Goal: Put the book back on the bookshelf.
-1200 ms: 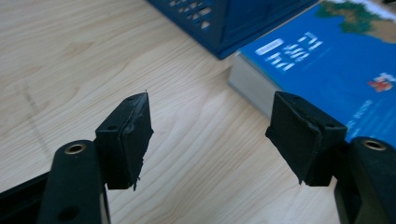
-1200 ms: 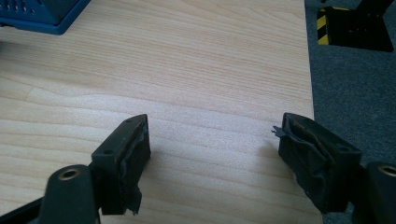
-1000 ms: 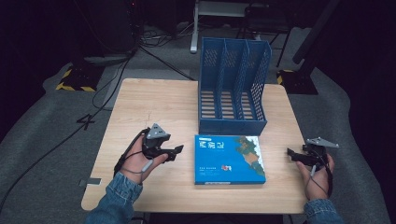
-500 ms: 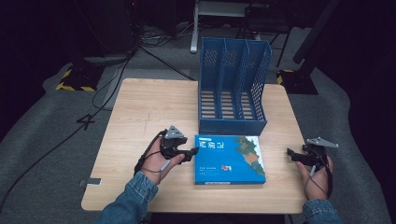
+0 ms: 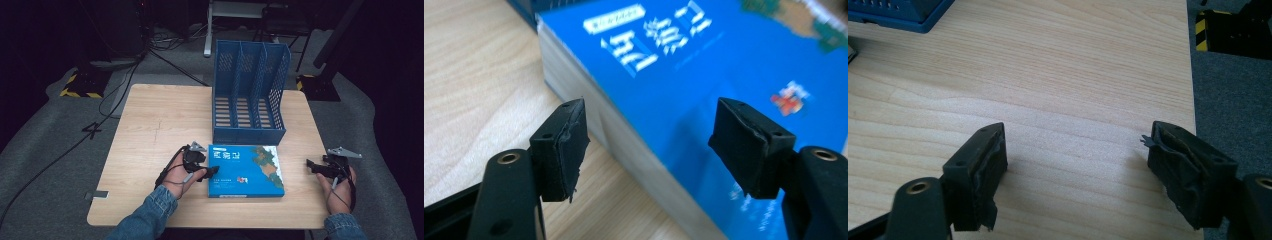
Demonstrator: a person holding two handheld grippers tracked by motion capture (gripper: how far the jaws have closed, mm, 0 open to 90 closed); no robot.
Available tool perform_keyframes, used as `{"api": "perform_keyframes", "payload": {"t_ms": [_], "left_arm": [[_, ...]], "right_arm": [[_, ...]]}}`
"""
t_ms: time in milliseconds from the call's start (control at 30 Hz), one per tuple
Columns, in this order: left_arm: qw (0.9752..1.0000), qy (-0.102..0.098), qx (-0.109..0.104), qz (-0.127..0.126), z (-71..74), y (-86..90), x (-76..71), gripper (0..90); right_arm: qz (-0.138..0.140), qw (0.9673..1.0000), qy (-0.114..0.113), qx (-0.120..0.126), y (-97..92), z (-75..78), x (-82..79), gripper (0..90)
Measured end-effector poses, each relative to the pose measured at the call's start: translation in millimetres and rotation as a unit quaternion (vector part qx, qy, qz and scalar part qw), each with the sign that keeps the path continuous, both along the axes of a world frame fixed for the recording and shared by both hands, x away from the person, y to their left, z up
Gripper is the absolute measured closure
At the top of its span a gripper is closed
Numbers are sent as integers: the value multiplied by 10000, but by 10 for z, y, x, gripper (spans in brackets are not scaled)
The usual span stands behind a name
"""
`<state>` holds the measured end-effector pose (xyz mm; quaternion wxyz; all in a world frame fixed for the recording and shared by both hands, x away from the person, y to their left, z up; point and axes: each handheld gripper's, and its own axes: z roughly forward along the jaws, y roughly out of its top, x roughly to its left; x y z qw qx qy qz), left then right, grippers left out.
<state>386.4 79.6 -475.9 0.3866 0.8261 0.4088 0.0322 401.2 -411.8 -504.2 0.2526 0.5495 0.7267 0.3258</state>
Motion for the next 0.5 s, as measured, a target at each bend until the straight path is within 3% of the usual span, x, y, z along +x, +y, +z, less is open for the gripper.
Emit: {"api": "perform_keyframes", "payload": {"t_ms": [333,433,500], "left_arm": [[9996,-111,-202,-155,-113,-27,8,215],[9993,-272,-185,-196,-119,-41,-13,214],[9983,-487,-62,-324,-109,-52,-27,215]], "right_arm": [[-2,10000,-5,16,1,0,2,248],[5,10000,-5,21,1,0,3,250],[12,10000,-7,22,2,0,4,251]]}}
